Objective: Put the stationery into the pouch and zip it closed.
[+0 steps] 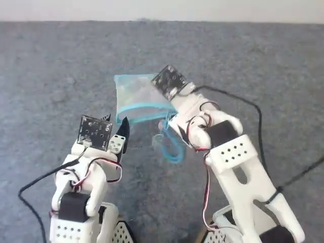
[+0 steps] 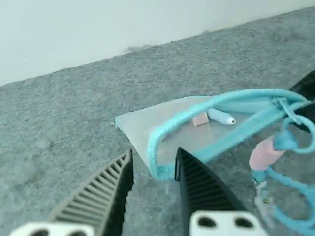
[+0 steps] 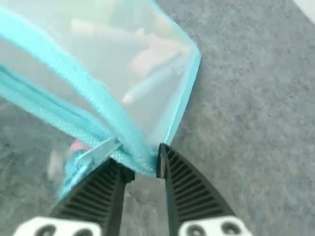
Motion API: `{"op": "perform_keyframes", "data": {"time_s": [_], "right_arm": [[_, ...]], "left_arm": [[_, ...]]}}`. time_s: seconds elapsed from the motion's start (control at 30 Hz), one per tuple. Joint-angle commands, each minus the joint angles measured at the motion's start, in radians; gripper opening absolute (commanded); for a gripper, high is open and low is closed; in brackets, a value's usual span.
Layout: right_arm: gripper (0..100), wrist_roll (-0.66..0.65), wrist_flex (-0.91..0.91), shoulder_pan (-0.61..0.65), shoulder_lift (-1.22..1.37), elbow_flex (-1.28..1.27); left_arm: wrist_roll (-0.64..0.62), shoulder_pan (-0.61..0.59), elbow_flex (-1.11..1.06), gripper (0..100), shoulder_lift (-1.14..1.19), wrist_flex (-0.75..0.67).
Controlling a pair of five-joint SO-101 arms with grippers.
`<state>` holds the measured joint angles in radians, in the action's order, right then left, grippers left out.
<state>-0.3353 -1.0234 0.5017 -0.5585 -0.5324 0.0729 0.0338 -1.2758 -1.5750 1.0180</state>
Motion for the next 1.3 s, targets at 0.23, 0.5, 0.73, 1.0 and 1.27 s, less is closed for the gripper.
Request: {"op": "perform_keyframes", "data": {"time_s": [0.23,0.5,0.73,1.0,1.27], "right_arm": [[0.6,0.091,-0.120,0.039,-0.008,0.195],[0.6,0.107,-0.142,0.050,0.131,0.261],[0.6,0.107,-0.208,0.099,0.045,0.247],[0.6,0.106,-0.176,0.142,0.012,0.155],[0.6,0.106,-0.171,0.143,0.010,0.110]], "left_arm": [[0.012,0.014,0.031,14,-0.262,0.117],[0.092,0.275,-0.108,14,-0.212,0.012],[0.091,0.273,-0.130,19,-0.210,-0.011],[0.091,0.279,-0.206,20,-0.210,-0.075],[0.092,0.278,-0.272,16,-0.213,-0.140]]}}
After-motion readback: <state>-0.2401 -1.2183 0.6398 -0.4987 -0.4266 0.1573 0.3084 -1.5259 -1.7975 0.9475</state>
